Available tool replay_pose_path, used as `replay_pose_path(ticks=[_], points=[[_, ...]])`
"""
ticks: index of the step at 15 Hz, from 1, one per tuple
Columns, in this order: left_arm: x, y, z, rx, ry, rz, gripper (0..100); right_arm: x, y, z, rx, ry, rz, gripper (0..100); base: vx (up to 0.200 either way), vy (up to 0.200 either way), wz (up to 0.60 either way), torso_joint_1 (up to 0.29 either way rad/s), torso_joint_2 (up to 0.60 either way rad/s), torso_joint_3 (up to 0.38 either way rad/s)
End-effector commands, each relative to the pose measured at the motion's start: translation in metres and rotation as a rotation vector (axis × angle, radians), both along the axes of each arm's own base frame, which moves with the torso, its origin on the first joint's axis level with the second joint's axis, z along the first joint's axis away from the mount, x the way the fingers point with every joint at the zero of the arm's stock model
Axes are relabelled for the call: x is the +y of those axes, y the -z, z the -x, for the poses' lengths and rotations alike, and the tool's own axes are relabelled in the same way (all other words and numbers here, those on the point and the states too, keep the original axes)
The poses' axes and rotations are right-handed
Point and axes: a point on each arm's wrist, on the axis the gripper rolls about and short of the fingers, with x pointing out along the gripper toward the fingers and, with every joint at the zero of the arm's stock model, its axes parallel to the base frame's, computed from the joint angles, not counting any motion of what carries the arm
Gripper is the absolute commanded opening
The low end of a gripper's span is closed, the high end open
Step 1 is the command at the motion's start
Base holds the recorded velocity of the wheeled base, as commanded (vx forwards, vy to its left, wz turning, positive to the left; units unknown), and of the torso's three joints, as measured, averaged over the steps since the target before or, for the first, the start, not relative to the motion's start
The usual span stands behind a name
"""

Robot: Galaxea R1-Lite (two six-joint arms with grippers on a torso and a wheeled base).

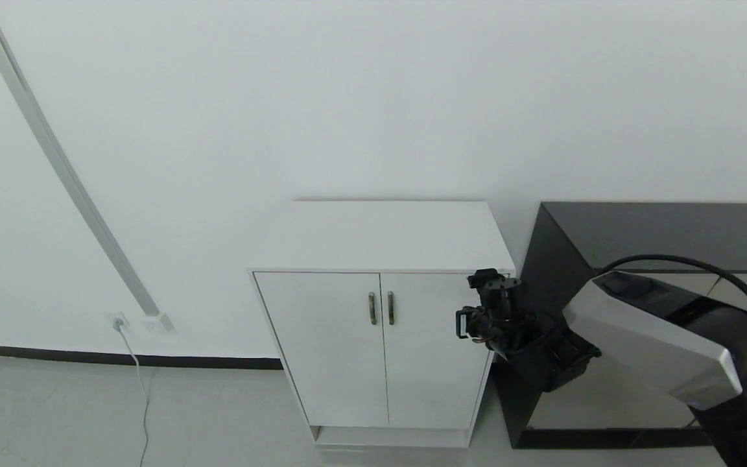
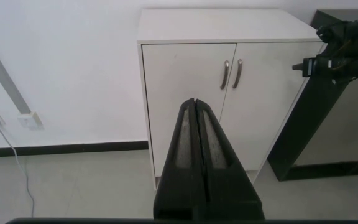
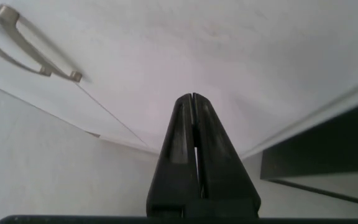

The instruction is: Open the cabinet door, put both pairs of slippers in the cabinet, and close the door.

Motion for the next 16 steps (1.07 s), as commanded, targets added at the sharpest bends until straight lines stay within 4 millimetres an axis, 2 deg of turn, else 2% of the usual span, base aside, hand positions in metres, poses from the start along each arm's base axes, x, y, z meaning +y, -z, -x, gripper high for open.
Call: replay_pose_path(ticks=[1, 2, 4, 8, 12, 14, 15, 16], points=[[0.0, 0.0, 0.0, -0.001, 0.0, 0.001, 0, -0.013, -0.034, 0.022, -0.024, 0.003, -0.012, 0, 0.0, 0.0, 0.0, 0.0, 0.0, 0.0], [0.0, 0.0, 0.0, -0.001, 0.0, 0.001, 0, -0.022, -0.048, 0.038, -0.031, 0.019, -0.009, 0, 0.0, 0.0, 0.0, 0.0, 0.0, 0.0], [0.0, 0.0, 0.0, 0.0, 0.0, 0.001, 0, -0.037, -0.064, 0.059, -0.035, 0.04, -0.004, 0, 0.0, 0.0, 0.0, 0.0, 0.0, 0.0], [0.0, 0.0, 0.0, 0.0, 0.0, 0.001, 0, -0.083, -0.095, 0.104, -0.033, 0.144, 0.015, 0, 0.0, 0.0, 0.0, 0.0, 0.0, 0.0], [0.0, 0.0, 0.0, -0.001, 0.0, 0.001, 0, -0.14, -0.119, 0.159, -0.054, 0.306, 0.054, 0, 0.0, 0.0, 0.0, 0.0, 0.0, 0.0], [0.0, 0.0, 0.0, -0.001, 0.0, 0.003, 0, -0.178, -0.128, 0.201, -0.07, 0.417, 0.089, 0, 0.0, 0.0, 0.0, 0.0, 0.0, 0.0], [0.0, 0.0, 0.0, 0.0, 0.0, 0.003, 0, -0.19, -0.129, 0.217, -0.079, 0.449, 0.108, 0, 0.0, 0.0, 0.0, 0.0, 0.0, 0.0], [0.0, 0.0, 0.0, -0.001, -0.002, 0.003, 0, -0.205, -0.133, 0.242, -0.108, 0.498, 0.125, 0, 0.0, 0.0, 0.0, 0.0, 0.0, 0.0]])
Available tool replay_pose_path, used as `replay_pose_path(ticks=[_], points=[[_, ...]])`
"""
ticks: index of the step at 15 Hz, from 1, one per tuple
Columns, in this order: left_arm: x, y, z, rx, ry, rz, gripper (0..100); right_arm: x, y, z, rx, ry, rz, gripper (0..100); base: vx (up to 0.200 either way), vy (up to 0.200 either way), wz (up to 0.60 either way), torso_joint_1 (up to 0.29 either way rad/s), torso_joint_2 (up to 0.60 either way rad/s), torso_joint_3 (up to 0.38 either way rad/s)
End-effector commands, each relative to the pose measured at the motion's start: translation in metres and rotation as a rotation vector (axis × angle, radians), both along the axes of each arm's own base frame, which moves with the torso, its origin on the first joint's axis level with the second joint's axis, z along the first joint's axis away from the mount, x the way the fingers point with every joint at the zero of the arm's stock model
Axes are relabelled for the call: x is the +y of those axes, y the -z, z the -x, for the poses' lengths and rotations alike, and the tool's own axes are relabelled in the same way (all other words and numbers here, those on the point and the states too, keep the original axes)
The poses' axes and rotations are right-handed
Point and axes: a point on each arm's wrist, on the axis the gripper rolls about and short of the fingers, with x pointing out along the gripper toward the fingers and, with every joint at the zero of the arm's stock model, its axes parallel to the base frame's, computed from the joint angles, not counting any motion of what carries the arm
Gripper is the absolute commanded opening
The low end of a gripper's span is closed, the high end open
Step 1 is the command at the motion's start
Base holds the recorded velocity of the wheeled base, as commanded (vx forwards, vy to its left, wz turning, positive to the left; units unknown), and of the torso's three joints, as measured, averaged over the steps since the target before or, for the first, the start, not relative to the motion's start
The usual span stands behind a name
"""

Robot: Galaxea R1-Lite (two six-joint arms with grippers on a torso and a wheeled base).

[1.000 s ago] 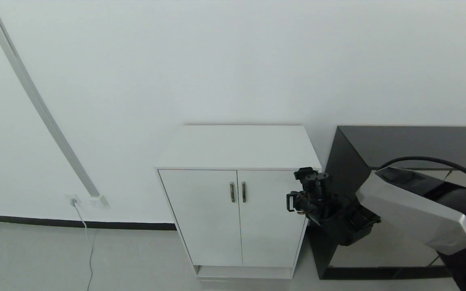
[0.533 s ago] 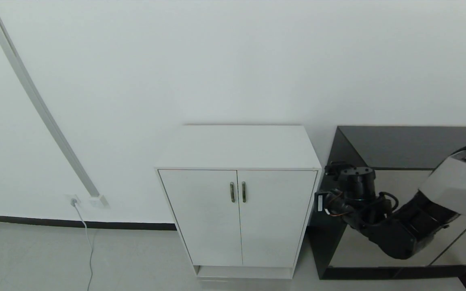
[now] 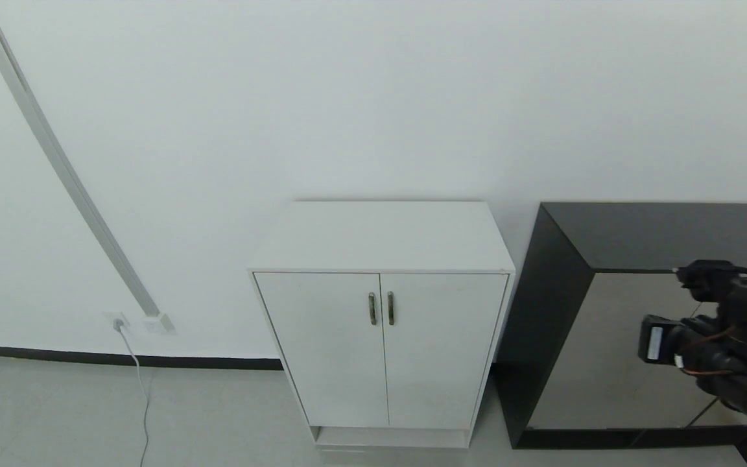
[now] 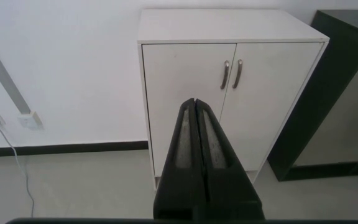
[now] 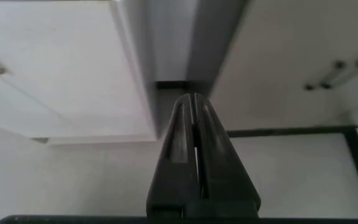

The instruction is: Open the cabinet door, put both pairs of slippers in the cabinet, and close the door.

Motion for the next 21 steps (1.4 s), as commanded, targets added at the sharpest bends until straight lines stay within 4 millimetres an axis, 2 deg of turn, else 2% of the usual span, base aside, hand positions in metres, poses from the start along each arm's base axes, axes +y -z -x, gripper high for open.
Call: replay_pose_path(ticks=[1, 3, 5, 6, 9, 11, 15, 21], points=[[0.0, 0.0, 0.0, 0.0, -0.001, 0.001, 0, -0.042, -0.017, 0.072, -0.105, 0.127, 0.03, 0, 0.0, 0.0, 0.0, 0.0, 0.0, 0.0], [0.0, 0.0, 0.0, 0.0, 0.001, 0.001, 0, -0.048, -0.021, 0.109, -0.144, 0.05, 0.027, 0, 0.0, 0.0, 0.0, 0.0, 0.0, 0.0], [0.0, 0.0, 0.0, -0.001, -0.001, 0.001, 0, -0.046, -0.023, 0.139, -0.157, -0.07, 0.022, 0, 0.0, 0.0, 0.0, 0.0, 0.0, 0.0], [0.0, 0.0, 0.0, 0.0, -0.001, 0.001, 0, -0.044, -0.022, 0.161, -0.14, -0.154, 0.015, 0, 0.0, 0.0, 0.0, 0.0, 0.0, 0.0], [0.0, 0.0, 0.0, 0.0, -0.001, 0.001, 0, -0.041, -0.005, 0.193, -0.035, -0.24, -0.009, 0, 0.0, 0.0, 0.0, 0.0, 0.0, 0.0], [0.0, 0.0, 0.0, -0.001, -0.001, 0.001, 0, -0.041, 0.01, 0.204, 0.032, -0.244, -0.019, 0, 0.0, 0.0, 0.0, 0.0, 0.0, 0.0], [0.0, 0.0, 0.0, 0.0, -0.001, 0.001, 0, -0.041, 0.039, 0.211, 0.114, -0.252, -0.031, 0, 0.0, 0.0, 0.0, 0.0, 0.0, 0.0], [0.0, 0.0, 0.0, 0.0, 0.001, 0.001, 0, -0.04, 0.043, 0.219, 0.064, -0.293, -0.029, 0, 0.0, 0.0, 0.0, 0.0, 0.0, 0.0]])
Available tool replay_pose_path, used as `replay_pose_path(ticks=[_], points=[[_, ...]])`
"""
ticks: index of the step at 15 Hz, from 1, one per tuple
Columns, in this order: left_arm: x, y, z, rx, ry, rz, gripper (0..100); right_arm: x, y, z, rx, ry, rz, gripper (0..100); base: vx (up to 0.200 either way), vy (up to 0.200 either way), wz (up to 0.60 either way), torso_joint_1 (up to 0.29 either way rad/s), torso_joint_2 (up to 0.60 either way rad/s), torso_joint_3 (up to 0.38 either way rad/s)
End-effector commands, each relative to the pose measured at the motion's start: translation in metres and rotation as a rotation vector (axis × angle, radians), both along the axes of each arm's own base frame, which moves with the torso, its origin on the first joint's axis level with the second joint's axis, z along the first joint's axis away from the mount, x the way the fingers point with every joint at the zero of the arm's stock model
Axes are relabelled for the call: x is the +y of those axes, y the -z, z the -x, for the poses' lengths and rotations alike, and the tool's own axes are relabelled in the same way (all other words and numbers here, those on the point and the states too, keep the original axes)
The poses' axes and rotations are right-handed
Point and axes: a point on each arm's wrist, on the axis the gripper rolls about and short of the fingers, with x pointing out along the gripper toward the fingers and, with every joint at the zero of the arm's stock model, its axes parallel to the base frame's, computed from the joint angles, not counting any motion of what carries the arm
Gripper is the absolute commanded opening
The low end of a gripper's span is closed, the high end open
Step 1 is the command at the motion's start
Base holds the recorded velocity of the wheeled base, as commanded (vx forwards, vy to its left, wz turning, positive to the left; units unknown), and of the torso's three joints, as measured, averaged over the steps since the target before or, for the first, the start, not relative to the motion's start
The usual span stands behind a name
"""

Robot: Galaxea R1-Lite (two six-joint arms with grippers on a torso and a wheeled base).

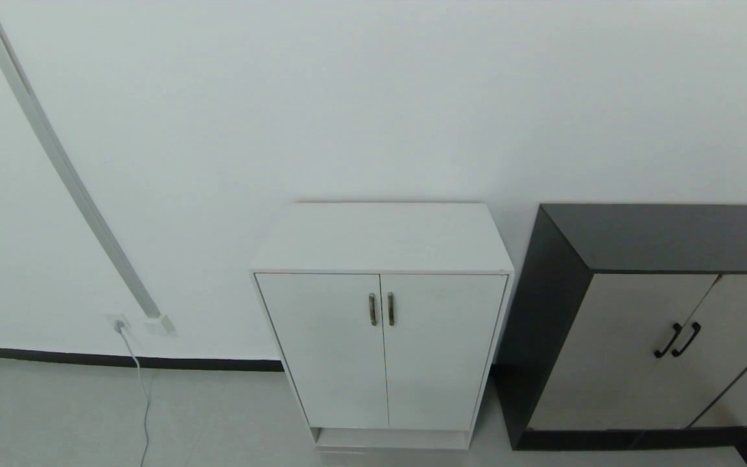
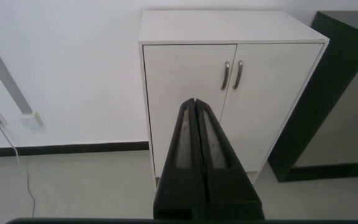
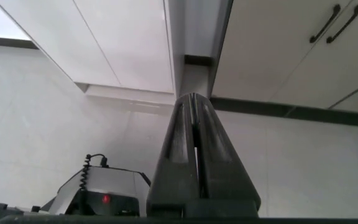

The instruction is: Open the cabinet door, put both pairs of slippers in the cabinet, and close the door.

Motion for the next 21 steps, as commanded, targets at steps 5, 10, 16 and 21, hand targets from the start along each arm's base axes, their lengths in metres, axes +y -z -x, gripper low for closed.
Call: replay_pose_path(ticks=[5, 10, 16, 21], points=[[0.0, 0.0, 0.0, 0.0, -0.001, -0.001, 0, -0.001, 0.003, 0.027, -0.289, -0.001, -0.011, 0, 0.0, 0.0, 0.0, 0.0, 0.0, 0.0], [0.0, 0.0, 0.0, 0.0, 0.001, 0.0, 0, -0.002, 0.004, 0.03, -0.324, 0.029, -0.039, 0, 0.0, 0.0, 0.0, 0.0, 0.0, 0.0], [0.0, 0.0, 0.0, 0.0, -0.001, -0.001, 0, -0.002, 0.005, 0.036, -0.405, 0.139, -0.097, 0, 0.0, 0.0, 0.0, 0.0, 0.0, 0.0], [0.0, 0.0, 0.0, -0.001, 0.001, -0.009, 0, -0.004, 0.005, 0.036, -0.409, 0.193, -0.096, 0, 0.0, 0.0, 0.0, 0.0, 0.0, 0.0]])
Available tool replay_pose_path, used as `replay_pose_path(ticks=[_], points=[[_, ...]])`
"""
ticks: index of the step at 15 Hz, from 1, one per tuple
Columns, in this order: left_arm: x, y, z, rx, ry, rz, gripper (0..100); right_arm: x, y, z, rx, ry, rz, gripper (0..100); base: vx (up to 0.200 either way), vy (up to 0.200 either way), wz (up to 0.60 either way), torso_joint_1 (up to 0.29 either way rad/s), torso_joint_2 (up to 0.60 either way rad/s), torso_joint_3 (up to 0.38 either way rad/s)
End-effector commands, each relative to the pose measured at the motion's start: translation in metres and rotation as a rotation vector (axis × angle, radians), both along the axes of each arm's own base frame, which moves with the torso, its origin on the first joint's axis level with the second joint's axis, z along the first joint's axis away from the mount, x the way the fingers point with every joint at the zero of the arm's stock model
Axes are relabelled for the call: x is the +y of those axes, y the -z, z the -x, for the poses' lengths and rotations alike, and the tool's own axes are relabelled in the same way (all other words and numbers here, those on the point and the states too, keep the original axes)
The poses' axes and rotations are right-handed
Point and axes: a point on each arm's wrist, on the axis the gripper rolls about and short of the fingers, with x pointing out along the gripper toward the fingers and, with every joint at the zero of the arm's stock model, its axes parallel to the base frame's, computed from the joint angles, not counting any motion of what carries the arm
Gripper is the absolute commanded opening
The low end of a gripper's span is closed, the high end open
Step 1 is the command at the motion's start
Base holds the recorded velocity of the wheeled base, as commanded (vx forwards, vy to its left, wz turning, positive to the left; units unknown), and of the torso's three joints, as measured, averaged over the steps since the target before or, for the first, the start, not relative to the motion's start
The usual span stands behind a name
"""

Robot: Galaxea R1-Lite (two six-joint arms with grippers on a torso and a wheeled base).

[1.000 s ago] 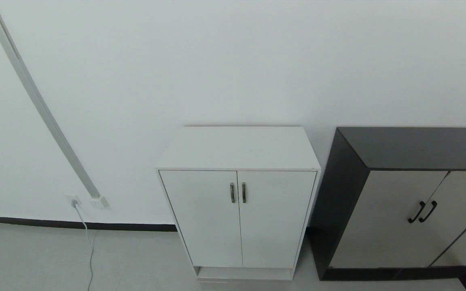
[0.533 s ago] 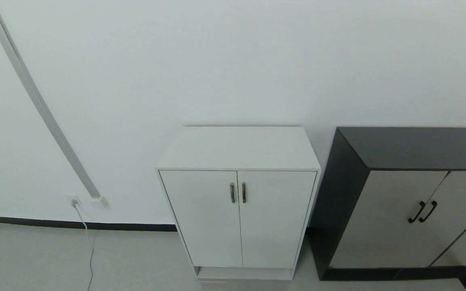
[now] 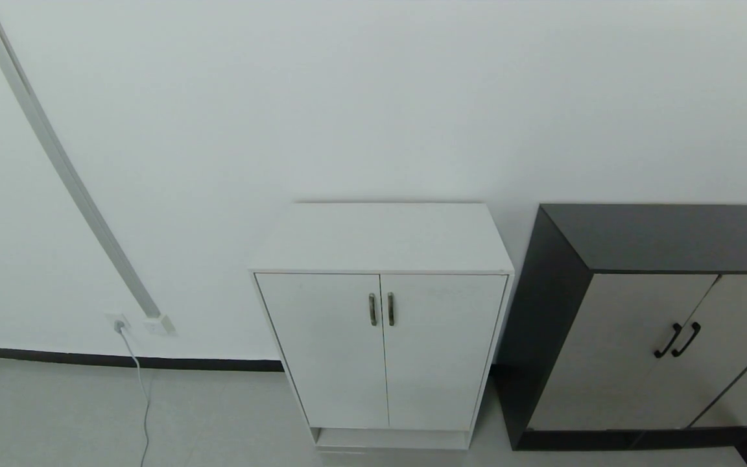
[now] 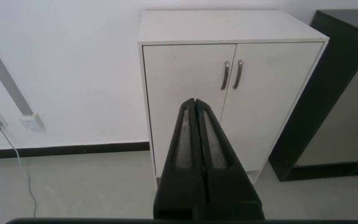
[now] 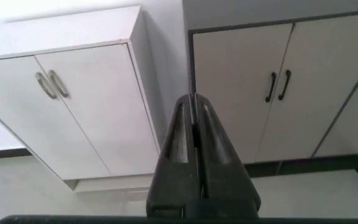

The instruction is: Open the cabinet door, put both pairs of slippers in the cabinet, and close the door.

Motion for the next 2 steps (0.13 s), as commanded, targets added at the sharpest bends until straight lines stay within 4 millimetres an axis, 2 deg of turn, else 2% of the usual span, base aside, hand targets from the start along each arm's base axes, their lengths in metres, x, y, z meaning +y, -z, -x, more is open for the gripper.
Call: replay_pose_path(ticks=[1, 2], points=[[0.0, 0.0001, 0.0, 0.0, -0.001, 0.001, 0, 0.0, -0.0001, -0.0002, 0.002, -0.001, 0.0, 0, 0.0, 0.0, 0.0, 0.0, 0.0, 0.0], [0.0, 0.0001, 0.0, 0.0, -0.001, 0.001, 0, 0.0, 0.0, -0.0001, 0.001, -0.001, 0.002, 0, 0.0, 0.0, 0.0, 0.0, 0.0, 0.0]])
